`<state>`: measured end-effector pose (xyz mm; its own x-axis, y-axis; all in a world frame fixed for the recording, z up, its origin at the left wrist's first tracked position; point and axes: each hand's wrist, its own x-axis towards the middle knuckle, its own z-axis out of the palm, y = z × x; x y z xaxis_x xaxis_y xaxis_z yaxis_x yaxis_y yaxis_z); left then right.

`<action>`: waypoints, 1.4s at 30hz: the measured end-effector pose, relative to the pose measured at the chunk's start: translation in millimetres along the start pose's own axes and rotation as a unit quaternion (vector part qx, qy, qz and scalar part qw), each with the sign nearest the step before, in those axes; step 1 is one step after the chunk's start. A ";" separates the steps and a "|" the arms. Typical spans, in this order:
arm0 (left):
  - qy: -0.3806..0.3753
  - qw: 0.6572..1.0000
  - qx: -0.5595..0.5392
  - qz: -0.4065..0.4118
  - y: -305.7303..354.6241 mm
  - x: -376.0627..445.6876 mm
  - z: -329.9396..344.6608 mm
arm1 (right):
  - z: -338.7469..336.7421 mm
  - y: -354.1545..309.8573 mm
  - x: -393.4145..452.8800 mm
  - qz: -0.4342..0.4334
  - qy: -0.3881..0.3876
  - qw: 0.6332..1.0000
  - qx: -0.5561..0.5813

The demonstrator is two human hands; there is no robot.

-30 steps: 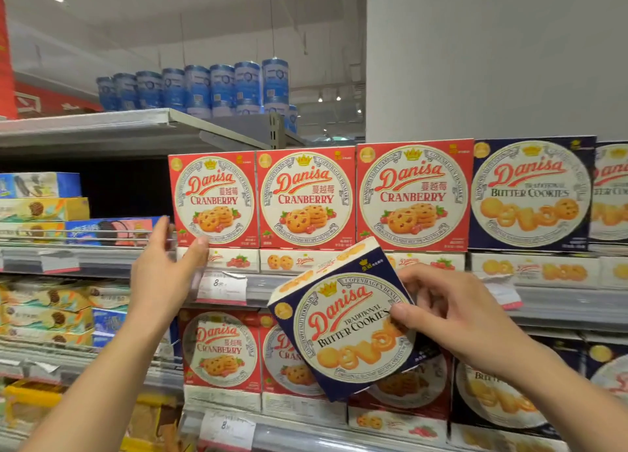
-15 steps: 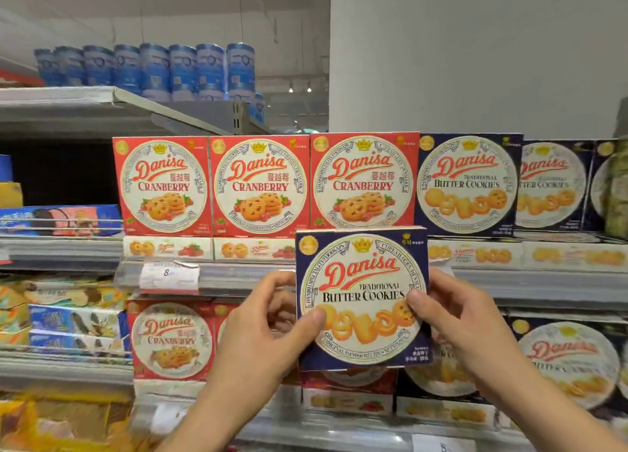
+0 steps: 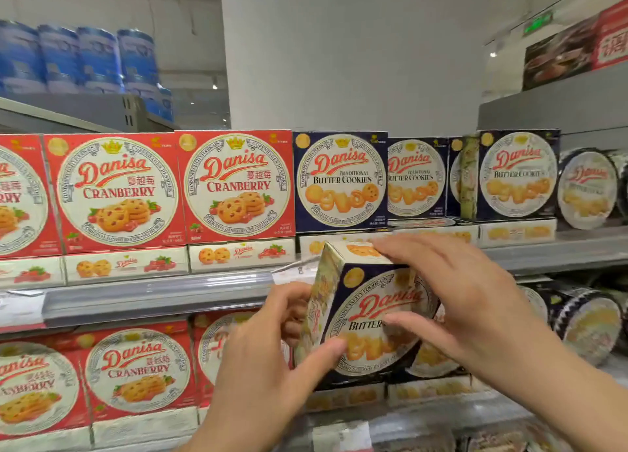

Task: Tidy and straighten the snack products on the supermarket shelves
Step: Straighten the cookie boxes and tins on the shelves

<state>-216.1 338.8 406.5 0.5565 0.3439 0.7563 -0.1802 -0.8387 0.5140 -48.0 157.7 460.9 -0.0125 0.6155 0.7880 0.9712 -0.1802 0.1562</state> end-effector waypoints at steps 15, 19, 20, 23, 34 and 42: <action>0.026 0.923 0.351 0.156 -51.8 21.0 66.6 | -92.9 93.6 29.9 0.027 0.092 0.979 -0.182; 0.033 0.905 0.382 0.183 -56.8 19.1 71.8 | -89.1 101.3 50.2 0.036 0.054 0.978 -0.200; 0.033 0.903 0.389 0.180 -57.5 20.9 71.0 | -86.7 102.4 53.3 0.035 0.043 0.978 -0.201; 0.037 0.892 0.408 0.190 -61.8 21.9 73.3 | -77.8 107.3 57.9 0.033 0.022 0.979 -0.201; 0.065 0.882 0.419 0.205 -68.7 22.0 80.7 | -68.0 111.1 76.7 0.069 0.004 0.971 -0.229; 0.066 0.879 0.428 0.199 -72.1 21.5 83.3 | -53.1 110.2 90.7 0.075 -0.059 0.960 -0.262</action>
<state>-123.6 371.4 352.0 0.4783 -0.0494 0.8768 0.3691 -0.8947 -0.2517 45.3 152.9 581.2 0.1750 0.6304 0.7563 0.7060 -0.6157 0.3499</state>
